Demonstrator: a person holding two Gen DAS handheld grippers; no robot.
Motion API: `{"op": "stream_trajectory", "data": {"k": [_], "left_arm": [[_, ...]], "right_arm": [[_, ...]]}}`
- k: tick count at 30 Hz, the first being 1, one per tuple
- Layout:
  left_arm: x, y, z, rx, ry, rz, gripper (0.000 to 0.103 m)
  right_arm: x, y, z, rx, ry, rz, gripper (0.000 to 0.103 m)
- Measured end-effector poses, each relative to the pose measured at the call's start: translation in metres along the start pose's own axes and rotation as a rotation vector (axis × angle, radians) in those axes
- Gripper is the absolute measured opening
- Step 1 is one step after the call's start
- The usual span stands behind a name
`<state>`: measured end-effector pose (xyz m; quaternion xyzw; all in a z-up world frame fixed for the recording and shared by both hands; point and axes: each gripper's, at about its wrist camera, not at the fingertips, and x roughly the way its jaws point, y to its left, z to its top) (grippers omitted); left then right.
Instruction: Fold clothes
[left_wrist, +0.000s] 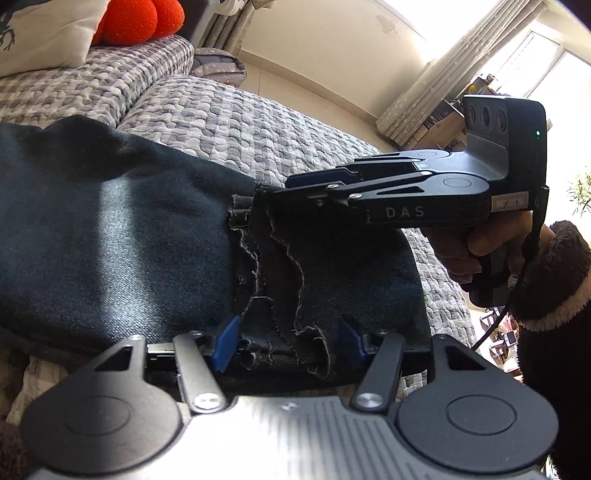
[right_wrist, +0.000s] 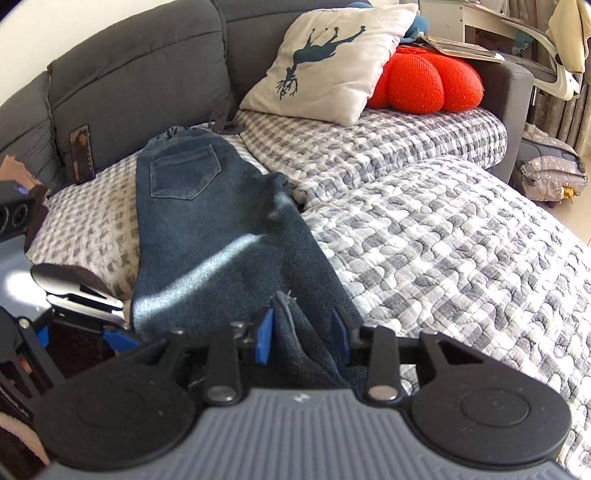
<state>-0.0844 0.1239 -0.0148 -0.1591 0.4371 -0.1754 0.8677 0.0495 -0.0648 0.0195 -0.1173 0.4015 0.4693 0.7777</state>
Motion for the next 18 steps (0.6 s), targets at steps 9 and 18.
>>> {"op": "stream_trajectory", "data": {"k": [9, 18], "left_arm": [[-0.003, 0.003, 0.003, -0.012, -0.006, -0.012, 0.059], [-0.021, 0.013, 0.022, -0.012, -0.083, -0.038, 0.068]], "right_arm": [[0.009, 0.010, -0.004, -0.077, 0.049, 0.025, 0.014], [-0.046, 0.019, -0.001, -0.057, -0.175, 0.107, 0.014]]}}
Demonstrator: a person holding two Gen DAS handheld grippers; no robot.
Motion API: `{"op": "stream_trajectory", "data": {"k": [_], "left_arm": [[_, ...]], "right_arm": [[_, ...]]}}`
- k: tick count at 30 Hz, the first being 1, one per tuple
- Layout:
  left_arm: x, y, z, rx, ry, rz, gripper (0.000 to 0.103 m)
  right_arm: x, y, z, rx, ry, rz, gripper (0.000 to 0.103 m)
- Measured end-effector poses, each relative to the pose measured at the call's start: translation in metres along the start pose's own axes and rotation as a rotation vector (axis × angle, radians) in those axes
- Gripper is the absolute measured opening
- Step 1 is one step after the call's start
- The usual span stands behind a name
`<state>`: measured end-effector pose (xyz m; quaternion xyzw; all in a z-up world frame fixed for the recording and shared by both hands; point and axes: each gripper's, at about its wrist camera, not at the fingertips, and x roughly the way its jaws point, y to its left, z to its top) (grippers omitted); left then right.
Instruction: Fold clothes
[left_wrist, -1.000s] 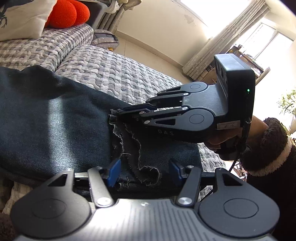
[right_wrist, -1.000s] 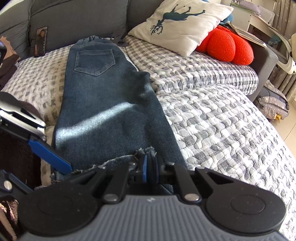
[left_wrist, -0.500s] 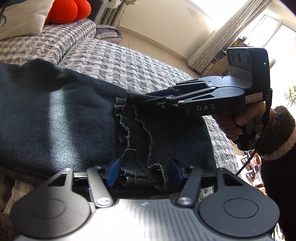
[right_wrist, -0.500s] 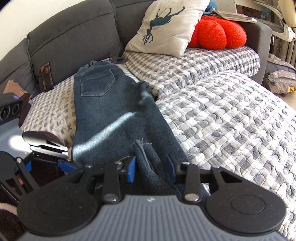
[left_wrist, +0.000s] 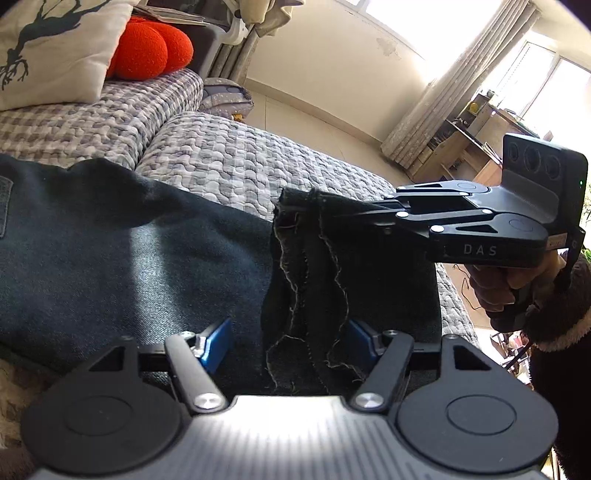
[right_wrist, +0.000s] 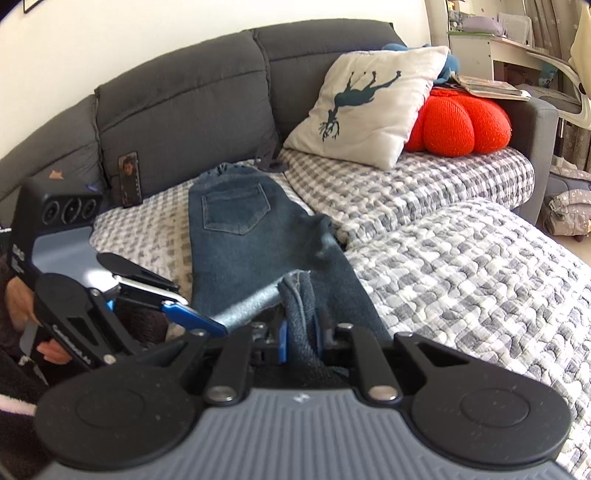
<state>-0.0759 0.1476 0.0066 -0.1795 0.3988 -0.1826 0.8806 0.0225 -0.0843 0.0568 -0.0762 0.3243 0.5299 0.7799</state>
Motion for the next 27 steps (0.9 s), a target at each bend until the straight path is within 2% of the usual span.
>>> {"op": "stream_trajectory", "data": {"k": [3, 5, 6, 7, 9, 11, 18, 21, 27], "left_arm": [[0.006, 0.006, 0.004, -0.057, 0.021, -0.117, 0.068], [0.006, 0.006, 0.004, -0.060, 0.011, -0.126, 0.068], [0.006, 0.005, 0.003, -0.056, 0.006, -0.122, 0.063], [0.005, 0.005, 0.003, -0.055, -0.001, -0.117, 0.058], [0.002, 0.008, 0.002, -0.071, -0.015, -0.108, 0.020], [-0.004, 0.014, 0.004, -0.115, -0.038, -0.085, 0.013], [-0.026, 0.037, 0.016, -0.140, -0.105, 0.075, 0.010], [-0.034, 0.052, 0.024, -0.128, -0.130, 0.178, 0.007], [-0.031, 0.087, 0.029, -0.161, -0.109, 0.236, 0.007]], "right_arm": [[-0.011, 0.001, 0.007, 0.011, -0.051, 0.012, 0.014], [-0.014, 0.000, 0.010, 0.017, -0.070, 0.021, 0.014], [-0.016, 0.001, 0.011, 0.019, -0.081, 0.022, 0.014], [-0.017, 0.002, 0.012, 0.020, -0.088, 0.020, 0.014], [-0.014, 0.001, 0.014, 0.025, -0.086, -0.006, 0.014], [-0.006, -0.002, 0.015, 0.036, -0.069, -0.052, 0.014], [0.042, -0.004, 0.028, 0.069, -0.061, -0.101, 0.014], [0.073, -0.002, 0.039, 0.061, -0.034, -0.134, 0.014], [0.123, -0.002, 0.050, 0.071, 0.007, -0.169, 0.014]]}}
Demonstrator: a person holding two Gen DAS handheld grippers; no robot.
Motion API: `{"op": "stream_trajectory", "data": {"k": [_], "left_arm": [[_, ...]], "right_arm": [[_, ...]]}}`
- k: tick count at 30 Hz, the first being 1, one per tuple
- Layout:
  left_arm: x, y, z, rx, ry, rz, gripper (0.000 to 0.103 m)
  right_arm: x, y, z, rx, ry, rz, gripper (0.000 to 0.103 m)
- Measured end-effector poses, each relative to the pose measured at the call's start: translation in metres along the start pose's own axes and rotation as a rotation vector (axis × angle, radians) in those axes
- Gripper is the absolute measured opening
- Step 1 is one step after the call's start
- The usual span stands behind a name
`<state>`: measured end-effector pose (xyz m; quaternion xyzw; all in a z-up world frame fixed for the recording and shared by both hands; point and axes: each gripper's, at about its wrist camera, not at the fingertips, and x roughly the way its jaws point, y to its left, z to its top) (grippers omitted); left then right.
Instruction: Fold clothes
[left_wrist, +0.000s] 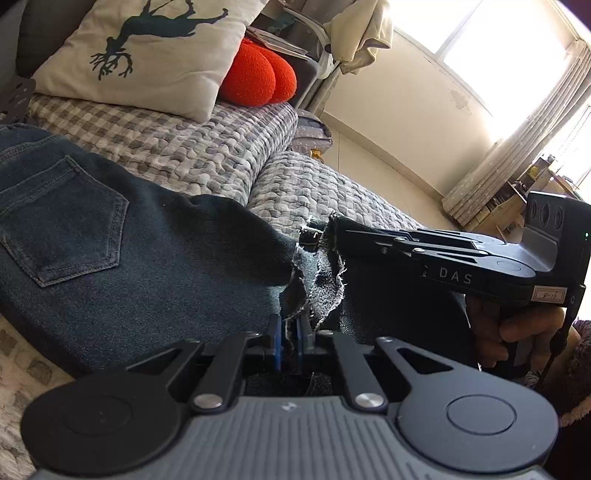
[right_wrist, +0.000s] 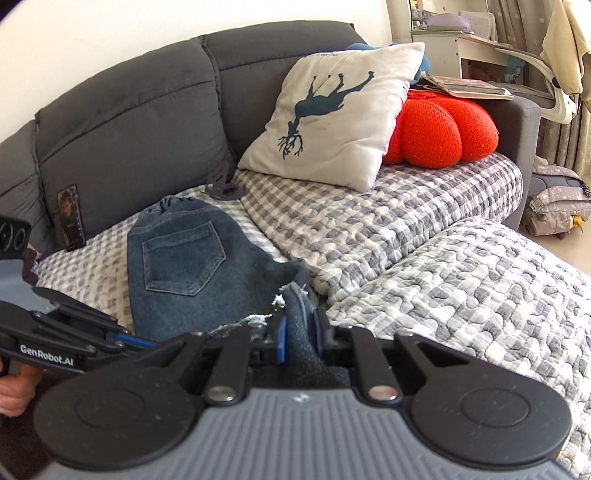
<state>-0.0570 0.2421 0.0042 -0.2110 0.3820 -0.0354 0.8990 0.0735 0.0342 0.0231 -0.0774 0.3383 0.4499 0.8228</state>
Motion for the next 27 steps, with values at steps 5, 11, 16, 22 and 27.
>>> {"op": "stream_trajectory", "data": {"k": [5, 11, 16, 22, 27], "left_arm": [[0.003, 0.016, -0.002, -0.029, 0.005, 0.029, 0.008], [-0.011, 0.021, 0.008, -0.078, -0.014, -0.039, 0.010], [0.002, 0.001, 0.013, -0.053, 0.020, -0.132, 0.011], [0.032, -0.013, -0.013, -0.009, 0.086, -0.128, 0.011], [0.035, -0.009, -0.025, 0.021, 0.021, -0.150, 0.012]], "right_arm": [[0.030, 0.011, -0.012, -0.061, 0.057, -0.086, 0.015], [0.034, 0.014, -0.027, -0.091, 0.017, -0.146, 0.020], [0.036, 0.014, -0.022, -0.084, 0.031, -0.155, 0.023], [0.020, -0.010, -0.020, 0.101, -0.020, -0.067, 0.043], [-0.005, -0.025, -0.024, 0.247, -0.095, -0.028, 0.058]]}}
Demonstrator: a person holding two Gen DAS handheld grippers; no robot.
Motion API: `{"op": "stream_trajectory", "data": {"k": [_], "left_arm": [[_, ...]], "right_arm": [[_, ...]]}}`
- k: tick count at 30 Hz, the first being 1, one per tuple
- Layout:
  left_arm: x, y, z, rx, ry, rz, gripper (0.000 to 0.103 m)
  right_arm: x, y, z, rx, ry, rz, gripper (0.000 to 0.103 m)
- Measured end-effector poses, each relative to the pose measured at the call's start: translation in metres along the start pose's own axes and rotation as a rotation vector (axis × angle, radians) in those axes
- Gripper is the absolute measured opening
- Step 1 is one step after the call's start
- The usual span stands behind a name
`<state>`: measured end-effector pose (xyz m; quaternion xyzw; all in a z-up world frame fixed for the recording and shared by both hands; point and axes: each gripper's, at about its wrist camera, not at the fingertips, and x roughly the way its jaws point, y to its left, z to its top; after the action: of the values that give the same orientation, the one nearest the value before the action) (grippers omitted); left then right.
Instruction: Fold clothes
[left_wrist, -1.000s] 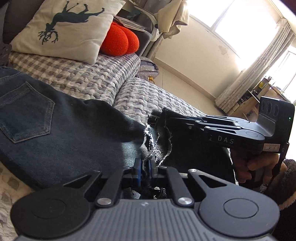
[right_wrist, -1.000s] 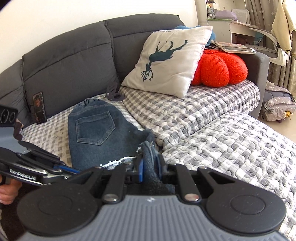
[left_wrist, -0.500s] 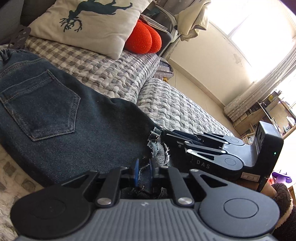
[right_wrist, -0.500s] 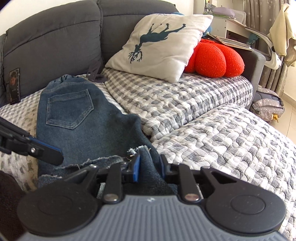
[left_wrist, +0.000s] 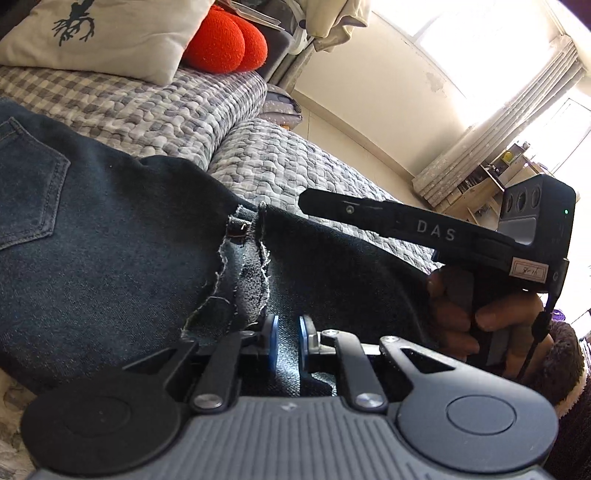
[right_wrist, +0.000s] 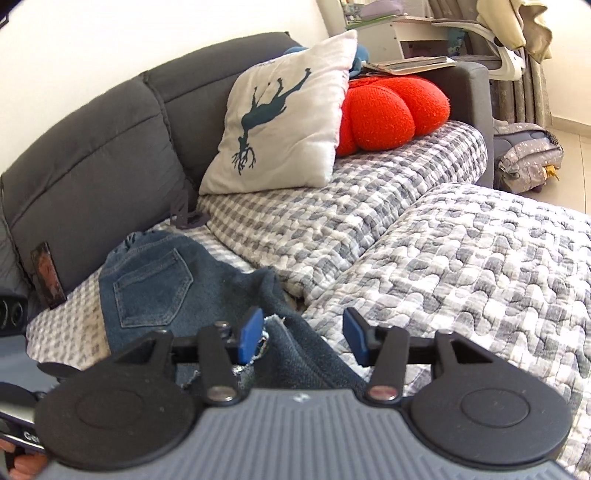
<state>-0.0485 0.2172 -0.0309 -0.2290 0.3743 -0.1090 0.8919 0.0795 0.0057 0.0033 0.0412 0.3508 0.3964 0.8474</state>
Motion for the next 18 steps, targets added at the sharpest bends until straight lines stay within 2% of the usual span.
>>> {"op": "stream_trajectory", "data": {"k": [4, 7, 11, 16, 18], "left_arm": [[0.001, -0.013, -0.006, 0.093, -0.013, 0.040, 0.014], [0.003, -0.016, -0.004, 0.103, -0.014, 0.038, 0.021], [0.002, -0.019, -0.003, 0.134, -0.015, 0.051, 0.022], [0.003, -0.017, 0.000, 0.112, -0.014, 0.035, 0.027], [0.004, -0.019, 0.000, 0.118, -0.015, 0.028, 0.037]], "right_arm": [[-0.015, 0.009, -0.007, -0.025, -0.008, 0.022, 0.060], [-0.020, 0.018, -0.011, -0.056, -0.019, 0.027, 0.062], [-0.026, 0.028, -0.019, -0.110, -0.036, 0.008, 0.063], [-0.039, 0.027, -0.026, -0.140, -0.079, -0.046, 0.069], [-0.043, 0.026, -0.029, -0.140, -0.098, -0.068, 0.071]]}}
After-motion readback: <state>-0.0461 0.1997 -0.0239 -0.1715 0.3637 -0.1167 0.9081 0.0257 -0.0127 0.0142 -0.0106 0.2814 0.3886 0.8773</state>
